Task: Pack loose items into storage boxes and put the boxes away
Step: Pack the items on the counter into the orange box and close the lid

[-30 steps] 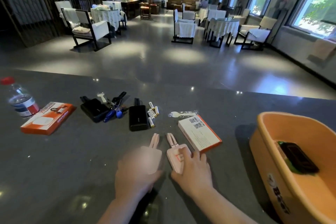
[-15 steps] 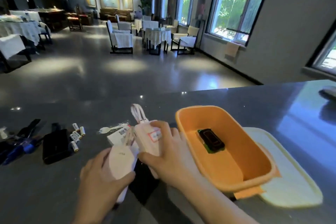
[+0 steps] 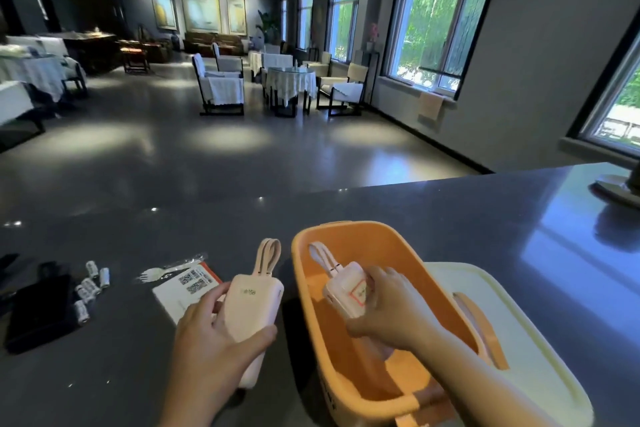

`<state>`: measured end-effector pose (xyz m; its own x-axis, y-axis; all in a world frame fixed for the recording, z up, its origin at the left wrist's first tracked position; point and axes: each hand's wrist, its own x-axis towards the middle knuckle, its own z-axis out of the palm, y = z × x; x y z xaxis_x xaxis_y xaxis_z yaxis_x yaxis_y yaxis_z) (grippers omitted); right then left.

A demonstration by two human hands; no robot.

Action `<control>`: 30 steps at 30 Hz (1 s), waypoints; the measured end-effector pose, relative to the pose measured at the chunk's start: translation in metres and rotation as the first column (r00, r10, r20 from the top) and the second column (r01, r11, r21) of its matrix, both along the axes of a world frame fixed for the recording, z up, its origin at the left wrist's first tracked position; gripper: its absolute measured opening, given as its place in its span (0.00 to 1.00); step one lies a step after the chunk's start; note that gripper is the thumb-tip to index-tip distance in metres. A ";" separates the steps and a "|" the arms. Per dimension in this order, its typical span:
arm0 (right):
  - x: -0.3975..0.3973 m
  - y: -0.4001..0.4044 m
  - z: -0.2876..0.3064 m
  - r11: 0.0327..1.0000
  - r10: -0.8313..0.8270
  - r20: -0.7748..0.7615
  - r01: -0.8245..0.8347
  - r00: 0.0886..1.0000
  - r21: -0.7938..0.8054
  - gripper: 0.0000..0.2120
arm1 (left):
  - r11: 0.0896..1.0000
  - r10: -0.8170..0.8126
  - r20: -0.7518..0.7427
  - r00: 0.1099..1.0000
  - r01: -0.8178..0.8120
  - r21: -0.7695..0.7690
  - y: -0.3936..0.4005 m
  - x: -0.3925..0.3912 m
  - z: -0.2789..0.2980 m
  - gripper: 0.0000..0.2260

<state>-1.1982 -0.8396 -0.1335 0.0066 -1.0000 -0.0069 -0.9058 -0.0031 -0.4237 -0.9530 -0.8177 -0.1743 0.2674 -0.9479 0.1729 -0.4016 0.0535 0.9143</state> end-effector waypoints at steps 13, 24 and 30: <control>0.000 -0.084 -0.004 0.497 0.751 -0.609 -0.826 0.255 0.267 0.30 | 0.996 0.088 0.016 0.996 -0.088 0.013 0.001 -0.006 0.002 0.38; 0.004 -0.101 -0.054 0.420 0.846 -0.466 -0.862 0.258 0.284 0.30 | 0.991 0.130 0.075 0.989 -0.130 -0.014 0.005 0.006 0.002 0.37; -0.010 -0.098 -0.036 0.814 0.572 -0.245 -0.578 0.783 0.052 0.20 | 0.993 0.117 0.077 0.990 -0.117 -0.003 0.002 0.002 0.000 0.39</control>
